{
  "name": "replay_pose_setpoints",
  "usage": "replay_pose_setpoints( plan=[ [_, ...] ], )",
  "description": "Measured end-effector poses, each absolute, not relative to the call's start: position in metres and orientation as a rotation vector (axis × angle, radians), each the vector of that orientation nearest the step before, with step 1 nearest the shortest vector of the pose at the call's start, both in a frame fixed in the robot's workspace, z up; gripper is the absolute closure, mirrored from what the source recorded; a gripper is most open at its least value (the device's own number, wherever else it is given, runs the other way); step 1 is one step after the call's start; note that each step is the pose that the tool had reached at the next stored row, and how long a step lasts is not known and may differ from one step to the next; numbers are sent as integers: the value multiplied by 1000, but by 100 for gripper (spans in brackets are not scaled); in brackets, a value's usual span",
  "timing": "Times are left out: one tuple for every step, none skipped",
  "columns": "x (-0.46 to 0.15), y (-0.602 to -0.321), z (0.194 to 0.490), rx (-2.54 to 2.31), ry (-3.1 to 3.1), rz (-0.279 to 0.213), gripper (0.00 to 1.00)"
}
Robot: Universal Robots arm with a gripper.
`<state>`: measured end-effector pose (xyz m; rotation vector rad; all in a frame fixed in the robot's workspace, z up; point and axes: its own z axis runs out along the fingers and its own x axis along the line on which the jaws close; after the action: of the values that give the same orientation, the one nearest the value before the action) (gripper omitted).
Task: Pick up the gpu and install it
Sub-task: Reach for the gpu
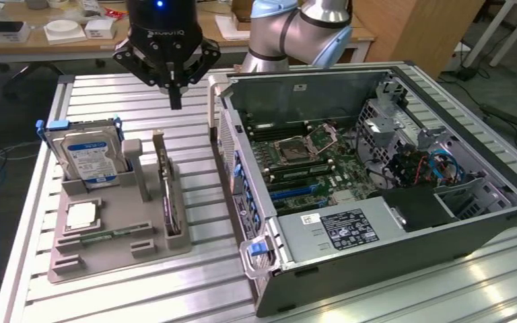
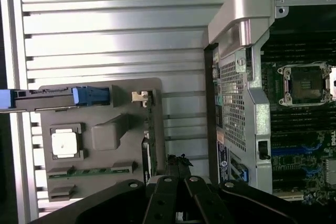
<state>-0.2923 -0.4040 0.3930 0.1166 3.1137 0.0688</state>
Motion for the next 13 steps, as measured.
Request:
replay_pose_setpoints(
  plan=[
    [-294, -404, 393, 117, 3114, 69, 90],
    [-295, -404, 393, 117, 3114, 69, 90],
    [-297, -404, 393, 117, 3114, 69, 90],
    [-299, -404, 393, 117, 3114, 69, 90],
    [-300, -404, 393, 117, 3114, 69, 90],
    [-302, -405, 393, 116, 3114, 69, 90],
    [-304, -405, 393, 117, 3114, 69, 90],
    [-305, -405, 393, 117, 3114, 69, 90],
    [-307, -405, 393, 117, 3114, 69, 90],
    [-308, -405, 393, 117, 3114, 69, 90],
    [-310, -405, 393, 117, 3114, 69, 90],
    [-312, -405, 393, 117, 3114, 69, 90],
    [-313, -405, 393, 117, 3114, 69, 90]
  ],
)
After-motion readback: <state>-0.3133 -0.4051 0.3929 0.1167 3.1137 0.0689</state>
